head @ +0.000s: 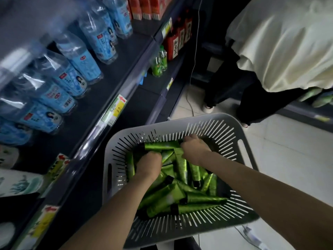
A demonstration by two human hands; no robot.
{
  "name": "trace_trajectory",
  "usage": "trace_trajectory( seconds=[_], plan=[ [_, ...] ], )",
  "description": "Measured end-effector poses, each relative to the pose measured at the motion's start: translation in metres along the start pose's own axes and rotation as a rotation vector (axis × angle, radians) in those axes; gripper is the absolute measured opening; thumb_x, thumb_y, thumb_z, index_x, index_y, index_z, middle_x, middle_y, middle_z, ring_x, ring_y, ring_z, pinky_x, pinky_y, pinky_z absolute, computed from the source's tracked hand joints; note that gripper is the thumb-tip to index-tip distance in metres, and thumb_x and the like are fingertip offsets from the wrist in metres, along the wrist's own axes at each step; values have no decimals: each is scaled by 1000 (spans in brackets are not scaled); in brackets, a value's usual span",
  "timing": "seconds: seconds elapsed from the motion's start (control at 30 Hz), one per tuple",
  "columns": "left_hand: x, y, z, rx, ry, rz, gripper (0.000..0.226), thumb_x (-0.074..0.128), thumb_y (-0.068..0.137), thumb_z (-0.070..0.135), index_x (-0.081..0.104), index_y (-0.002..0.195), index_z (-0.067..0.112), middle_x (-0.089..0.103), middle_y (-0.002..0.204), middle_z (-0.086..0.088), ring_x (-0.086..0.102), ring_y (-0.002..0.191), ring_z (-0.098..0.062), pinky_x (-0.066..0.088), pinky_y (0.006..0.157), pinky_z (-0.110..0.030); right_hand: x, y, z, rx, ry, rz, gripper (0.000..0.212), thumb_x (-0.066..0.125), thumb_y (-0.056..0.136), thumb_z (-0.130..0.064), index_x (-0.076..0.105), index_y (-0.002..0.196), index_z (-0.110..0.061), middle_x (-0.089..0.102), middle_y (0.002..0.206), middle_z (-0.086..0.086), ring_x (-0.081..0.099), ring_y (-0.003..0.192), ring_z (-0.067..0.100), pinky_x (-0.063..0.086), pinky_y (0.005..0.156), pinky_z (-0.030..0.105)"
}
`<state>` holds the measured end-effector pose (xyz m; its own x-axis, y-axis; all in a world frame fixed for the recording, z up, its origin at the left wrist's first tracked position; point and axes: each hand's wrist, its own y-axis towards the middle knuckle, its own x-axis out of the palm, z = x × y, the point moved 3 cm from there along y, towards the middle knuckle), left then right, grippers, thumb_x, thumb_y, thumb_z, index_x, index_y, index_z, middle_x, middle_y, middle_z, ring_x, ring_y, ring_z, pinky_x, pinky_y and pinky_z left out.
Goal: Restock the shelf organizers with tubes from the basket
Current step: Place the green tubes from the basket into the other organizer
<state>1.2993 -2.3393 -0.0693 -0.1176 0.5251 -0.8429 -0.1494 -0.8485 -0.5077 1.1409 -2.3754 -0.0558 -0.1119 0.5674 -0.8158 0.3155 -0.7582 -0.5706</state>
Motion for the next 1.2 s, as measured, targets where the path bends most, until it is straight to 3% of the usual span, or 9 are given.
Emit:
trace_trajectory(
  seconds=[0.2,0.33,0.43,0.6,0.7,0.8,1.03,1.13,1.2],
  plan=[
    [3,3,2,-32,-78,24,13,62,88,17,58,97,8,58,104,-9,60,92,-25,47,72,-32,2,-3,-2,-39,140,128,30,61,88,-27,59,112,-9,54,120,13,46,118,32,41,97,41],
    [10,1,11,-28,-97,43,21,52,87,-4,52,106,6,64,102,-13,64,94,-28,50,74,-33,-2,-6,-5,-77,355,143,18,62,85,-19,62,90,-2,62,98,18,58,94,32,47,78,35],
    [10,5,7,-45,-165,53,27,62,84,1,51,108,8,63,103,-11,63,96,-28,52,77,-35,-4,-9,-5,-65,411,163,16,60,84,-16,62,84,0,62,90,17,57,85,30,44,70,33],
    [9,-2,-4,-48,-269,55,9,67,83,11,58,86,10,54,97,-7,53,79,-18,45,68,-29,-20,-17,5,-104,417,186,13,57,86,-9,68,91,-6,68,97,10,61,92,25,45,81,29],
    [6,-13,-8,-26,-386,100,13,66,85,12,59,96,9,58,95,-4,57,83,-18,47,70,-30,-32,-28,9,-162,345,133,22,56,86,-4,71,102,-9,69,107,4,61,101,20,43,90,26],
    [-8,-27,-12,-27,-484,148,19,67,85,15,59,102,11,62,96,0,61,88,-18,49,74,-31,-32,-41,12,-156,306,69,32,50,81,5,73,96,-11,71,106,3,63,100,19,44,89,25],
    [-42,-55,-15,-22,-525,211,20,70,83,16,59,98,10,65,93,0,62,85,-17,51,74,-32,-29,-62,1,88,369,77,35,54,89,-30,68,90,2,60,82,12,57,82,25,42,73,27],
    [-57,-68,-16,-47,-516,228,19,71,82,17,57,92,10,63,88,-1,62,83,-20,47,68,-28,-28,-68,-7,112,384,97,23,60,83,-12,62,104,-2,64,103,17,61,98,31,45,77,29],
    [-65,-78,-18,-54,-526,240,20,71,82,18,52,87,16,59,83,3,59,79,-17,41,63,-24,-25,-74,-5,120,441,108,37,59,80,-2,54,116,-6,62,112,16,60,103,32,45,76,29]
  ],
)
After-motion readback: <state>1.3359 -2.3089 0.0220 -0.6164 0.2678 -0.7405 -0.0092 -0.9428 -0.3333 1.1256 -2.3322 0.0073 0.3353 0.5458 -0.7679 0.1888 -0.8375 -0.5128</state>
